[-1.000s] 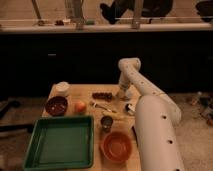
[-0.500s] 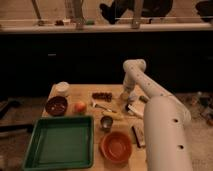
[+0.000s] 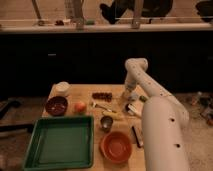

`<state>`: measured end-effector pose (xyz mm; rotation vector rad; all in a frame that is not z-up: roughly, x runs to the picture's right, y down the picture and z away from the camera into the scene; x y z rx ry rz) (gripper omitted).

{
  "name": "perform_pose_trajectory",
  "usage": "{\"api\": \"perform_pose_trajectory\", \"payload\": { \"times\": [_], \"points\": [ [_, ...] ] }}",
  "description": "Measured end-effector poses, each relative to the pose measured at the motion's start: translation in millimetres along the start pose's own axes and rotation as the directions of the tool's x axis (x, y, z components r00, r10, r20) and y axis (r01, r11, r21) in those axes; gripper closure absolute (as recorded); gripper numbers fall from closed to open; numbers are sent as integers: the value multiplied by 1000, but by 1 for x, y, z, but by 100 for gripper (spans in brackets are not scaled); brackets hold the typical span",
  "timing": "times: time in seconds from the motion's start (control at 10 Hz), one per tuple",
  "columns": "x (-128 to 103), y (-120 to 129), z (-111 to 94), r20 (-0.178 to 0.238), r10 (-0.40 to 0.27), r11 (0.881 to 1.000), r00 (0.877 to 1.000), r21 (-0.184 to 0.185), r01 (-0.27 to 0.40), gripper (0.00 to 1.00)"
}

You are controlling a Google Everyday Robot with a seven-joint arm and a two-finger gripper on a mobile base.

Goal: Wipe table surface with towel

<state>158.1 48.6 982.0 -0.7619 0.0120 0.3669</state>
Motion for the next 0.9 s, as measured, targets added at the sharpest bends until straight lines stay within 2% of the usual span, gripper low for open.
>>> {"api": "perform_pose_trajectory", "payload": {
  "times": [0.4, 0.9],
  "points": [
    [-23, 3, 5, 7, -37, 999, 999, -7, 37, 100],
    [-28, 9, -6, 45, -55, 998, 997, 6, 55, 100]
  ]
}}
